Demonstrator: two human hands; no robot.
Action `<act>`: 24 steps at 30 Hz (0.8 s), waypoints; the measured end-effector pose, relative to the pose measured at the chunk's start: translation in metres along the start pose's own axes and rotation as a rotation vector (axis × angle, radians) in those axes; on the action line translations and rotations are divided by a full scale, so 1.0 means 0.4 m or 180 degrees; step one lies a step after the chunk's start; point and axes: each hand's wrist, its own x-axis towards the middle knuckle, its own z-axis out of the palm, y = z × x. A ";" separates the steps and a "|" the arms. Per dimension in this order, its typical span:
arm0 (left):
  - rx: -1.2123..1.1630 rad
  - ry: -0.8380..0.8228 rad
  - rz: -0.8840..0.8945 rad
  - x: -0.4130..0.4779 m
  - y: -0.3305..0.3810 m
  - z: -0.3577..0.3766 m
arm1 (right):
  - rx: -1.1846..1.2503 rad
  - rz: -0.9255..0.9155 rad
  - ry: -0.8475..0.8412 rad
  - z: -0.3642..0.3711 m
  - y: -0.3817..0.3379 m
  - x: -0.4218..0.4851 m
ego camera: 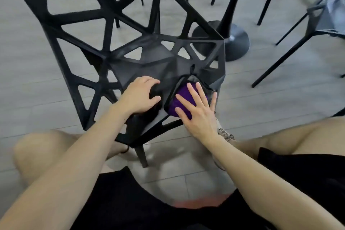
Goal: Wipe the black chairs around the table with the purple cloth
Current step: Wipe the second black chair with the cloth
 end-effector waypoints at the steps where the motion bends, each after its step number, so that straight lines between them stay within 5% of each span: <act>1: -0.0034 -0.0119 -0.0021 0.030 0.012 -0.007 | -0.0001 0.0278 -0.0030 -0.002 0.019 0.000; 10: -0.0115 -0.0140 -0.0329 0.217 0.104 -0.007 | 0.0740 0.1775 0.0073 -0.015 0.213 0.266; 14: -0.0219 -0.0168 -0.0423 0.268 0.159 0.021 | 0.0922 0.2530 -0.0327 -0.061 0.282 0.423; 24: 0.0241 -0.0693 -0.0575 0.259 0.225 0.034 | 0.1060 0.2750 -0.0480 -0.102 0.283 0.421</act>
